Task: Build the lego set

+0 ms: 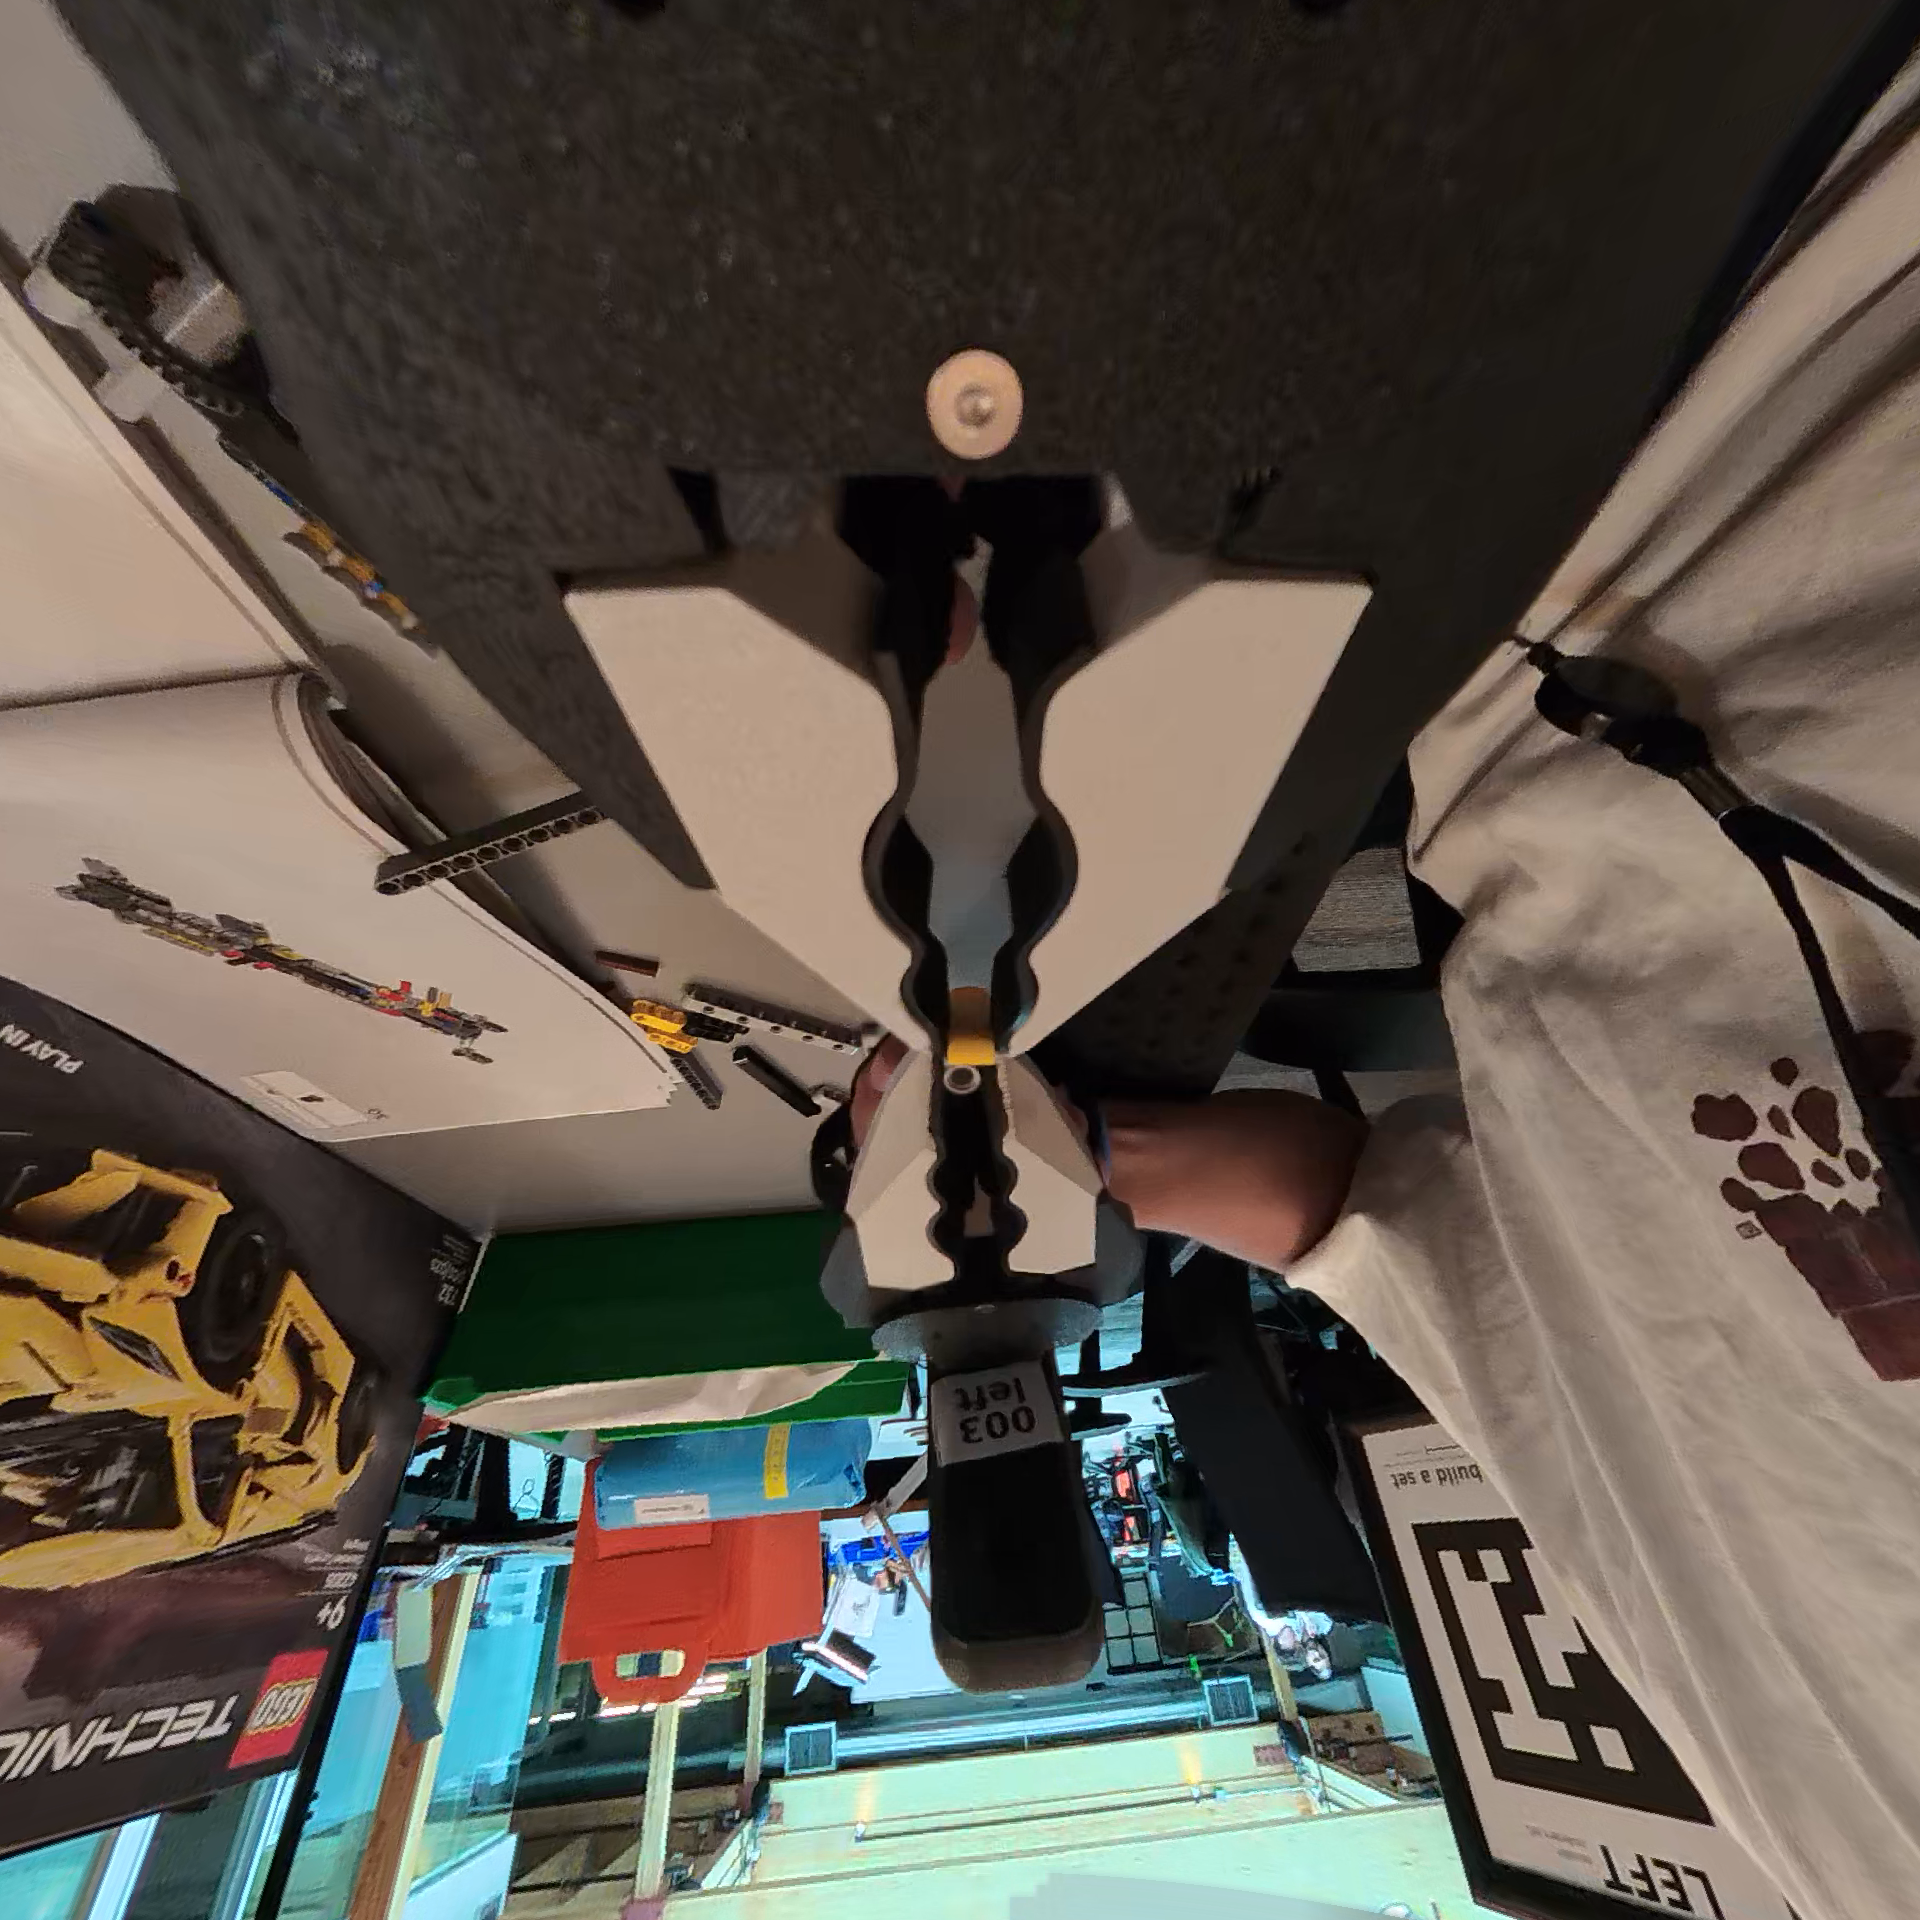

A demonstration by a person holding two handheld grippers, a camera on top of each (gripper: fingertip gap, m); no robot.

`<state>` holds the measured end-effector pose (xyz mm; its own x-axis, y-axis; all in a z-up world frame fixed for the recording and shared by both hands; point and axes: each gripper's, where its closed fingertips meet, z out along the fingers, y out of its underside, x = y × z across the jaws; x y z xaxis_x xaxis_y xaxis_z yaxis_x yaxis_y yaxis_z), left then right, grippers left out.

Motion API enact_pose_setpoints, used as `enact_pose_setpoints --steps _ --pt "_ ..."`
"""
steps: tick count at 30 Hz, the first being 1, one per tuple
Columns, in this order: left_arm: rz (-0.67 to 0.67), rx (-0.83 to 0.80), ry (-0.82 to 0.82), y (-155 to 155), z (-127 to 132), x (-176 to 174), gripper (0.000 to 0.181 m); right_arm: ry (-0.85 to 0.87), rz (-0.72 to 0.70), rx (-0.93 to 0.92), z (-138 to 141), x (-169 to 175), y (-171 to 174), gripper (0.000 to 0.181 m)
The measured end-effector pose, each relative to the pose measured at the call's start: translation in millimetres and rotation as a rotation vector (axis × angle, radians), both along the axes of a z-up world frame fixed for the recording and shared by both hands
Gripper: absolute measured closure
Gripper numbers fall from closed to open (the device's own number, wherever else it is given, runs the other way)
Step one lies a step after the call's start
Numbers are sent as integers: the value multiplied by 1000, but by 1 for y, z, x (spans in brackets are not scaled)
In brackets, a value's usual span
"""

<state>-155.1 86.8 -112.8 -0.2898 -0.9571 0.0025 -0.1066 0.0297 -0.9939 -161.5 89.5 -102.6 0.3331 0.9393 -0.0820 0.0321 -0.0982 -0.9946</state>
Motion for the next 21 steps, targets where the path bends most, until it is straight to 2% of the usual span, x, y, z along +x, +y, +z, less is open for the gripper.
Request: enact_pose_setpoints --steps 21 --pt "-21 -13 59 0 -10 -1 175 -16 -10 0 -12 11 6 175"
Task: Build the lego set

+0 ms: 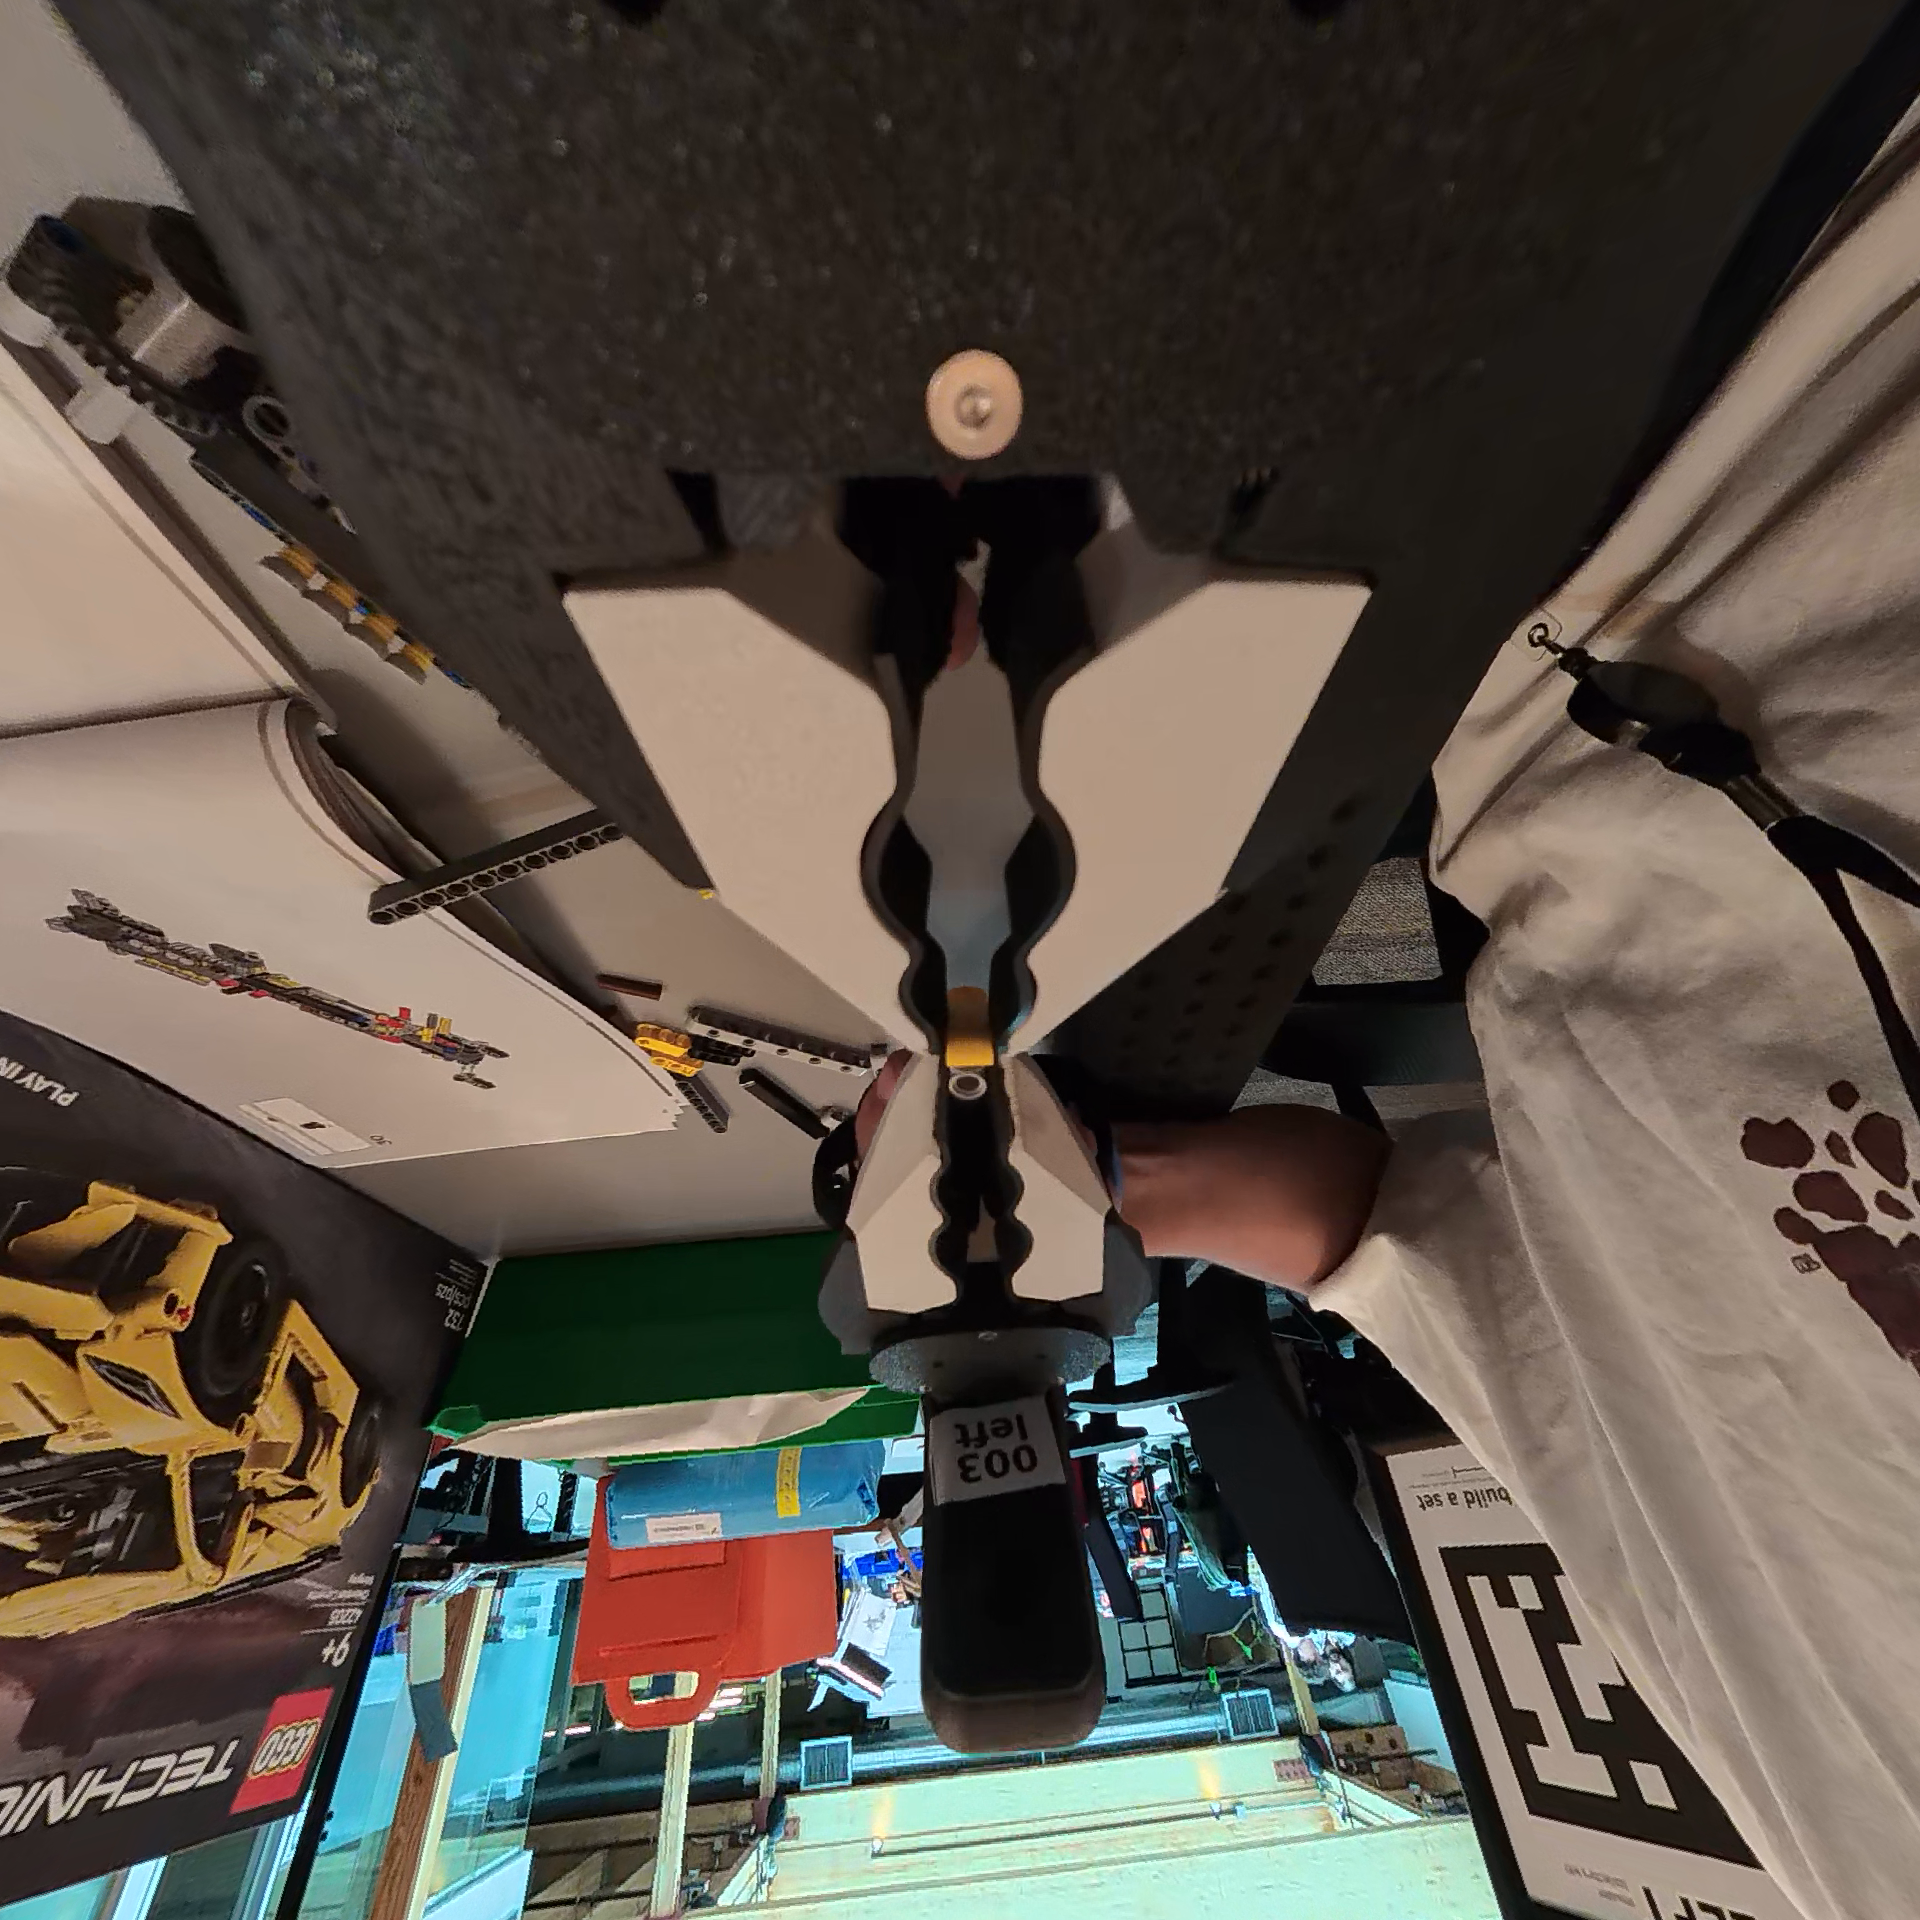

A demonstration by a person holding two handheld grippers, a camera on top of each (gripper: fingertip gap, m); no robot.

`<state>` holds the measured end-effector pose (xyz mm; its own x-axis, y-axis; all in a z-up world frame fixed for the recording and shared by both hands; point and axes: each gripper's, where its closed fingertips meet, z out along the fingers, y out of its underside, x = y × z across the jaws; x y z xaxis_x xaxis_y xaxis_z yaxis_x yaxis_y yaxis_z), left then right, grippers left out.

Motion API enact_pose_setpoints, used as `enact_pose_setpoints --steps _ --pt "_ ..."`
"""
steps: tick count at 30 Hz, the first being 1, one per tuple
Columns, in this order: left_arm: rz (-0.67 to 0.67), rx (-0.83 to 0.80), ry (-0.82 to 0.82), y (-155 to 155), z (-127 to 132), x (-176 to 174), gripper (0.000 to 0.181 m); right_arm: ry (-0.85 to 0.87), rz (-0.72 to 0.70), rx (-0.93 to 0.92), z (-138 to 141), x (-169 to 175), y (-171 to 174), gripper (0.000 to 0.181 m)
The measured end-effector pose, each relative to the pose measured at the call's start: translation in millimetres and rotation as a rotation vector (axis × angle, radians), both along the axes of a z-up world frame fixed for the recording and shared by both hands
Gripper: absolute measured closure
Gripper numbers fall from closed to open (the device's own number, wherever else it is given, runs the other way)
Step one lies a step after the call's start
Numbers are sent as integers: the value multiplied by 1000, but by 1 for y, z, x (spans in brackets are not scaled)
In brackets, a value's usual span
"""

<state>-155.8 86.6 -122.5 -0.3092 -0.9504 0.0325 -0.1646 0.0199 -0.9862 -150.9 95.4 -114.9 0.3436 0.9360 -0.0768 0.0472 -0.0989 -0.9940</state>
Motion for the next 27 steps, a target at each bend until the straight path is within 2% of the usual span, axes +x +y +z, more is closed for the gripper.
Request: enact_pose_setpoints --steps 6,15,24,27 --pt "0 42 29 0 -7 0 175 0 0 -35 -4 3 2 175" --pt "2 225 136 0 -29 -1 175 -189 -13 42 -29 0 1 175" --pt "-2 154 106 0 -24 1 175 -97 -12 -13 -23 0 4 175" --pt "32 181 103 5 -24 3 175 -55 -45 -76 -22 3 9 174"
